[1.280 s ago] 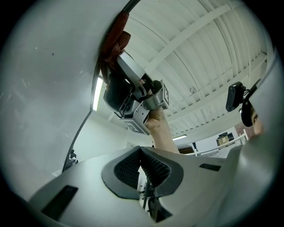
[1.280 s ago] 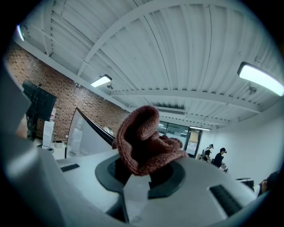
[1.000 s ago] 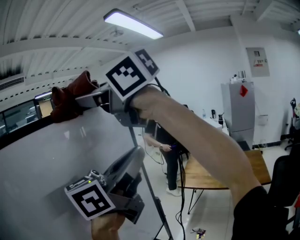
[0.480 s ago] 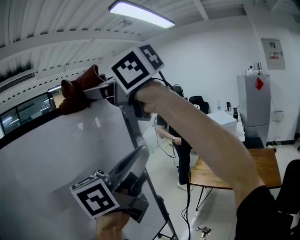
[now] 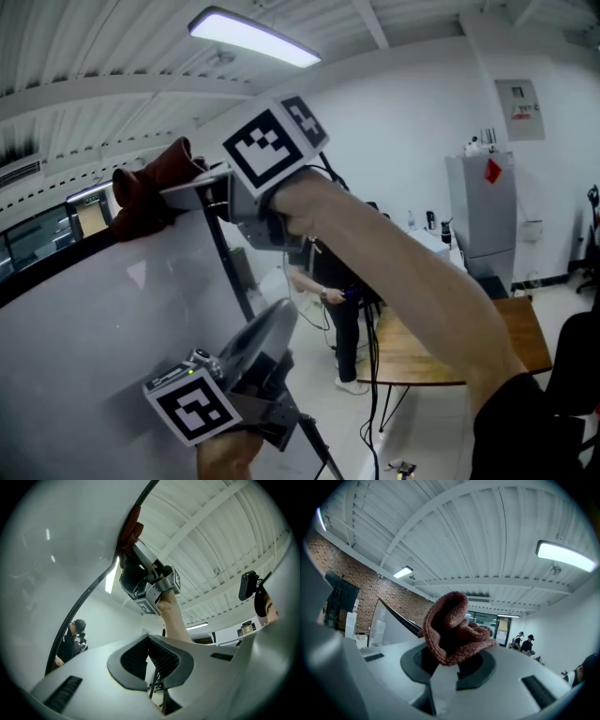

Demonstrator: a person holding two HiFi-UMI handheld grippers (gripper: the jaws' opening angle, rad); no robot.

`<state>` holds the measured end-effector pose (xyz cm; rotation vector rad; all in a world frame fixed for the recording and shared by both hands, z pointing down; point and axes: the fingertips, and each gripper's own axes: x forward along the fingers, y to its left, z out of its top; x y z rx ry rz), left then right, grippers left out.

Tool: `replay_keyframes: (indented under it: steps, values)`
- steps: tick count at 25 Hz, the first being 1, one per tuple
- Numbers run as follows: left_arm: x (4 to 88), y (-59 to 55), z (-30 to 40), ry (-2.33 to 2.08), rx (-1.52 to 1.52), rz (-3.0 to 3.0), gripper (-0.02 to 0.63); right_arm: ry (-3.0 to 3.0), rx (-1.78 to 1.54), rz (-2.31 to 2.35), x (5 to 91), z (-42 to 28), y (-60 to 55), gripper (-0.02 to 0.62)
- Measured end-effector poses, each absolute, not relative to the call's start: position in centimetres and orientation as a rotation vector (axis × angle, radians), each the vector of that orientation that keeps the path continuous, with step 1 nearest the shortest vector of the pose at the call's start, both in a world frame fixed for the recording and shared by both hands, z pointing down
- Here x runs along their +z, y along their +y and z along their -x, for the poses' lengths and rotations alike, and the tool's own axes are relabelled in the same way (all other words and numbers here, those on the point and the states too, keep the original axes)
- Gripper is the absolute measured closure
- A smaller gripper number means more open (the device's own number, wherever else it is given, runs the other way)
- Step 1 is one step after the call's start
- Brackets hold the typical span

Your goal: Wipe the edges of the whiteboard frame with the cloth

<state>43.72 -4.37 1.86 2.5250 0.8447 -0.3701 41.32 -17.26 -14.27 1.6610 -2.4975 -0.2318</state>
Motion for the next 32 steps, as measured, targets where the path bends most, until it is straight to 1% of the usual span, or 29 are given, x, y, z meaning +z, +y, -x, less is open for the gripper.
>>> replay_keyframes:
  steps: [3,9,18,24,32]
  values:
    - [1.5,-3.7,-45.5,0.92,-0.382,-2.499,0.609,-2.416,-0.247,-1.691,-14.3,-43.4,-16.7,0.517]
    - [1.6,1.4,-48.9,1.05,-0.413,-2.474,0.609,-2.389,-0.217,-1.766,-13.6,-48.6,-12.1,0.517]
    - [3.5,2.0,-49.9,1.102,-0.387,-2.454,0.609,-2.344,-0.285,-1.871,-13.1,-50.0,-11.0,0.517]
    - [3.8,1.0,-51.4,1.029,-0.37,-2.509,0.609,-2.405,-0.373,-1.838,-13.7,-51.1,-11.0,0.517]
    - [3.2,-1.6,-53.3,0.904,-0.369,-2.575,0.609,-2.604,-0.301,-1.789,-14.0,-54.1,-13.0,0.517]
